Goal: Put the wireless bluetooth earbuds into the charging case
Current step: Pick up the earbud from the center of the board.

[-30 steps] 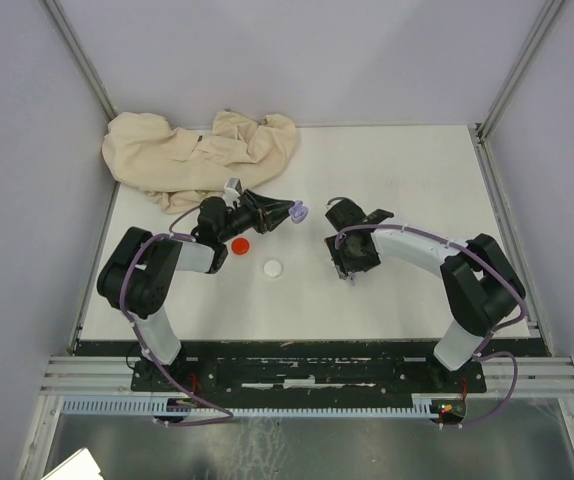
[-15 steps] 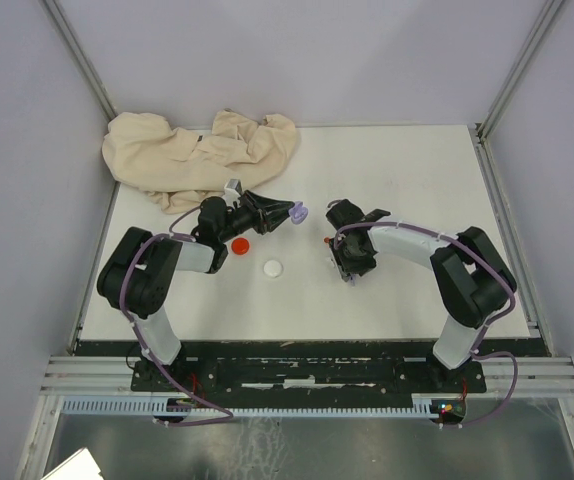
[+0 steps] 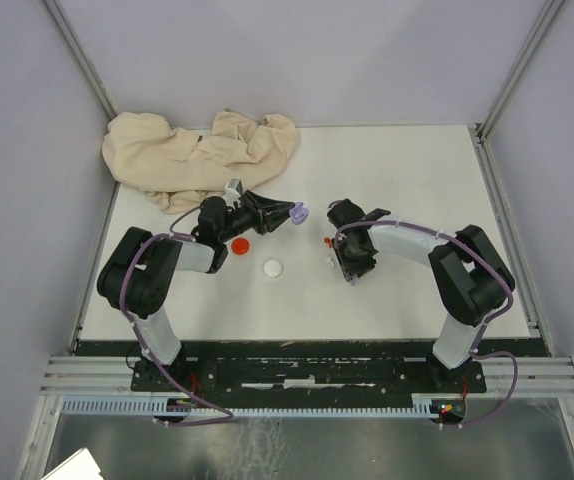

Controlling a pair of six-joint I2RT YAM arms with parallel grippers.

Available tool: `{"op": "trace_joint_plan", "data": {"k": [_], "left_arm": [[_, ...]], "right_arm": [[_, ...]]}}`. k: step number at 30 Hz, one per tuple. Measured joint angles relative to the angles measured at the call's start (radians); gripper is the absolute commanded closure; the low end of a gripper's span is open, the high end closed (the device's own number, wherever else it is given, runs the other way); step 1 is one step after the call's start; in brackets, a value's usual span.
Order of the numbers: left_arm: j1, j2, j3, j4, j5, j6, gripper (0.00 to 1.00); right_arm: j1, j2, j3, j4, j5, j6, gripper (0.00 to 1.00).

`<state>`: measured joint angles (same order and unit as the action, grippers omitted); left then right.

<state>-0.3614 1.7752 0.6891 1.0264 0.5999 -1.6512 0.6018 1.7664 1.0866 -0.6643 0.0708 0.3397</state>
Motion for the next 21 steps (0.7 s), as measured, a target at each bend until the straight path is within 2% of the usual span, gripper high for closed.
{"op": "trace_joint_plan", "data": {"k": [9,14,21], "left_arm": [[0.0,0.0,0.0,0.0,0.004,0.0,0.97],[0.0,0.0,0.0,0.0,0.005,0.0,0.97],[0.0,0.0,0.0,0.0,0.005,0.0,0.97]], "right_arm": [[-0.003,0.002,0.0,0.006,-0.01,-0.001,0.69],[-0.006,0.002,0.0,0.006,-0.011,-0.003,0.84],[-0.007,-0.046,-0.005,0.021,0.016,-0.022,0.95]]}}
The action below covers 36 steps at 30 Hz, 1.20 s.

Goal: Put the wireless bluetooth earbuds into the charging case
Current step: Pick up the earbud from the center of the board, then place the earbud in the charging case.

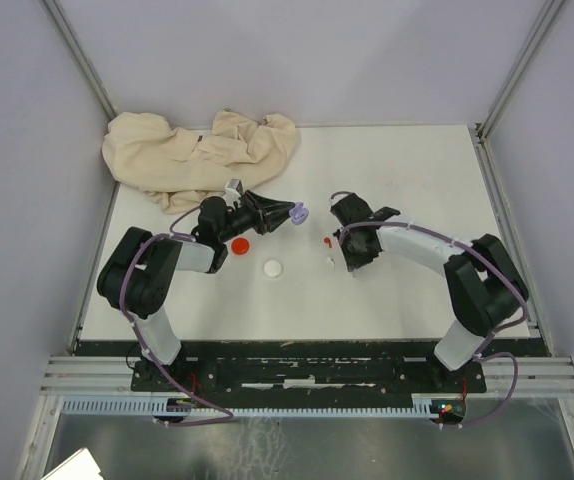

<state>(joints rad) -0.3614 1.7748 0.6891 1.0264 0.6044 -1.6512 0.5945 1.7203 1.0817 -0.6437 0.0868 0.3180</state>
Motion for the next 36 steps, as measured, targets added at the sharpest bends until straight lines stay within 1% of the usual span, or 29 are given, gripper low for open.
{"op": "trace_joint_plan", "data": {"k": [2,6,7,11,16,21,24,36], "left_arm": [[0.0,0.0,0.0,0.0,0.0,0.0,0.97],[0.0,0.0,0.0,0.0,0.001,0.0,0.97],[-0.001,0.0,0.0,0.001,0.002,0.0,0.97],[-0.014,0.0,0.0,0.005,0.006,0.0,0.97],[-0.045,-0.004,0.0,0.009,0.009,-0.001,0.97],[-0.062,-0.015,0.001,0.008,0.009,-0.001,0.97],[-0.067,-0.025,0.004,0.008,0.008,-0.001,0.97],[-0.08,-0.033,0.054,0.003,0.008,-0.001,0.97]], "right_arm": [[0.0,-0.075,-0.003,0.028,0.014,-0.013,0.95],[0.0,-0.288,-0.018,0.177,0.032,-0.047,0.94],[0.0,-0.368,-0.037,0.272,0.031,-0.063,0.95],[-0.001,-0.482,-0.088,0.508,0.027,-0.113,0.97],[-0.001,-0.45,-0.114,0.702,-0.024,-0.18,0.98],[-0.001,-0.407,-0.16,0.832,-0.096,-0.22,0.98],[-0.001,-0.394,-0.175,0.866,-0.124,-0.237,0.98],[0.008,-0.391,-0.195,0.906,-0.178,-0.272,0.98]]}}
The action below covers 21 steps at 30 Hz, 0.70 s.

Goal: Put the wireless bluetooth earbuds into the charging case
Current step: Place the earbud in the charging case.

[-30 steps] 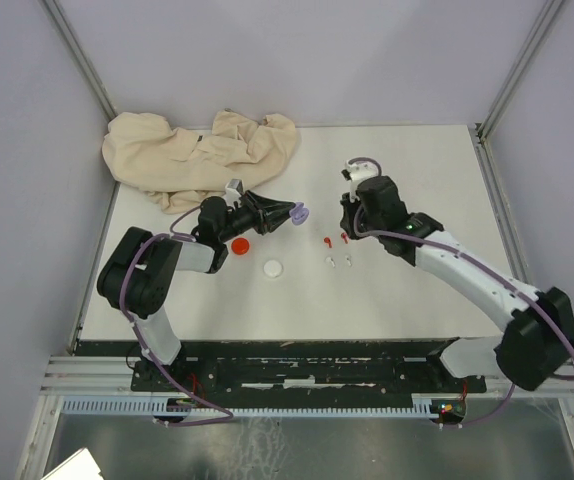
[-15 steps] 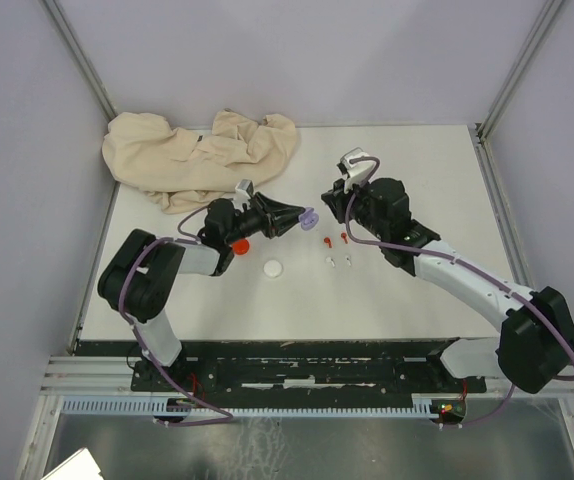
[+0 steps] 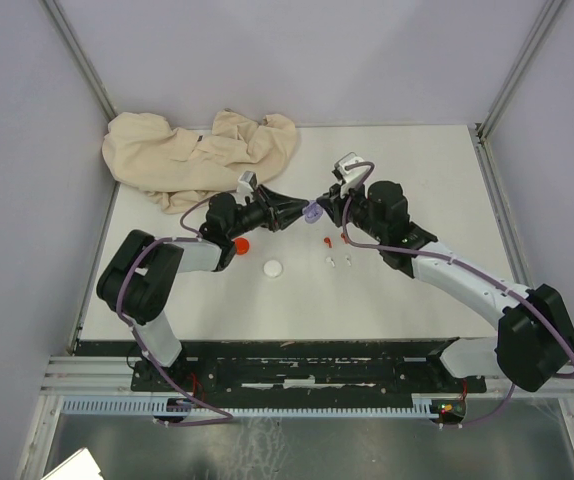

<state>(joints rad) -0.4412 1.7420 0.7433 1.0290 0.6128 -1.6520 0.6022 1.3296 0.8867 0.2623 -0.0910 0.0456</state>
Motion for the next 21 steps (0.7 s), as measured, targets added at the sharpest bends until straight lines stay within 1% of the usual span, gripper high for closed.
{"op": "trace_joint_plan", "data": {"k": [21], "left_arm": [[-0.005,0.0,0.019,-0.034,0.002,0.0,0.97]], "right_arm": [[0.019,-0.002,-0.034,0.019,-0.014,-0.01,0.98]]}}
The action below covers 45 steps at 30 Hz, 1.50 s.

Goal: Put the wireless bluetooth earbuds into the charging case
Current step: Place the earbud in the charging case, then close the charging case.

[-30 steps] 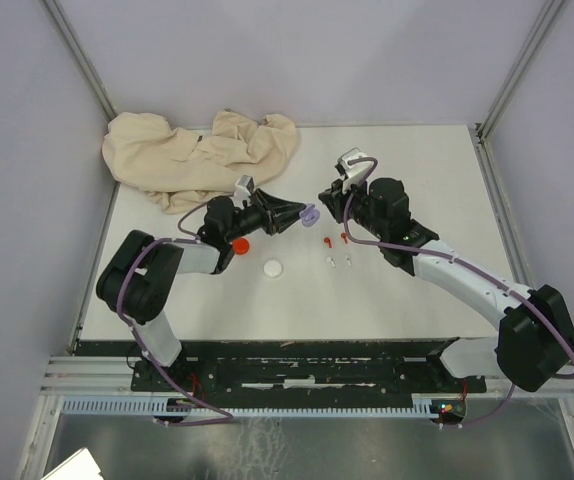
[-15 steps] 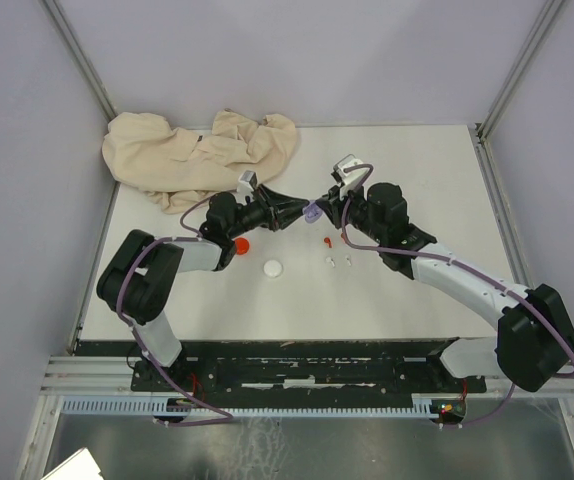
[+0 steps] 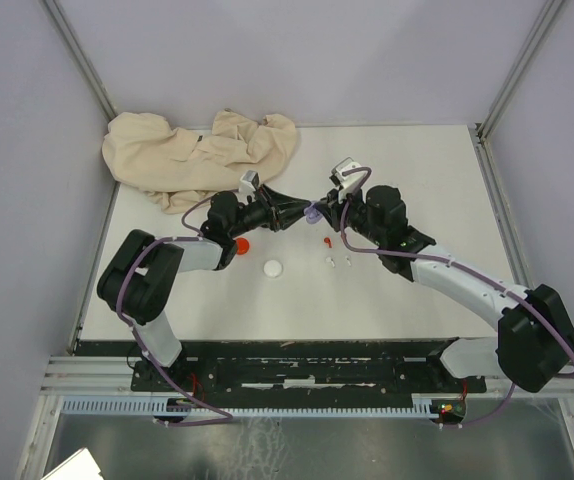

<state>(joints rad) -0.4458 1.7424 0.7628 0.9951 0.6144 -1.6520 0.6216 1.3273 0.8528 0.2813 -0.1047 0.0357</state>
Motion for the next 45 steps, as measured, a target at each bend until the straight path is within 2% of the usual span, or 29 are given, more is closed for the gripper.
{"op": "trace_joint_plan", "data": {"k": [13,17,21,25,27,34,37,39,45], "left_arm": [[-0.005,0.015,0.01,0.008,0.009,0.0,0.97],[-0.006,0.015,0.011,0.01,0.013,0.0,0.97],[-0.006,0.015,0.011,0.01,0.016,0.0,0.97],[-0.008,0.015,0.011,0.01,0.016,-0.001,0.97],[-0.007,0.016,0.011,0.009,0.017,-0.001,0.97],[-0.005,0.019,0.012,0.014,0.006,-0.001,0.97],[-0.005,0.023,0.012,0.023,-0.017,-0.001,0.97],[-0.005,0.024,0.01,0.027,-0.049,-0.011,0.97],[-0.006,0.013,-0.051,0.023,-0.22,-0.089,0.97]], "right_arm": [[0.011,-0.039,-0.027,-0.014,0.001,-0.008,0.98],[0.011,-0.039,-0.031,-0.015,0.001,-0.008,0.95],[0.011,-0.039,-0.031,-0.023,0.005,-0.007,0.78],[0.011,-0.039,-0.031,-0.031,0.011,0.004,0.54],[0.011,-0.039,-0.031,-0.035,0.024,0.01,0.46],[0.011,-0.081,-0.033,-0.031,0.062,0.054,0.3],[0.013,-0.132,-0.034,-0.024,0.108,0.064,0.28],[0.013,-0.164,-0.033,-0.035,0.149,0.063,0.23],[0.013,-0.142,0.002,-0.15,0.229,0.043,0.2]]}}
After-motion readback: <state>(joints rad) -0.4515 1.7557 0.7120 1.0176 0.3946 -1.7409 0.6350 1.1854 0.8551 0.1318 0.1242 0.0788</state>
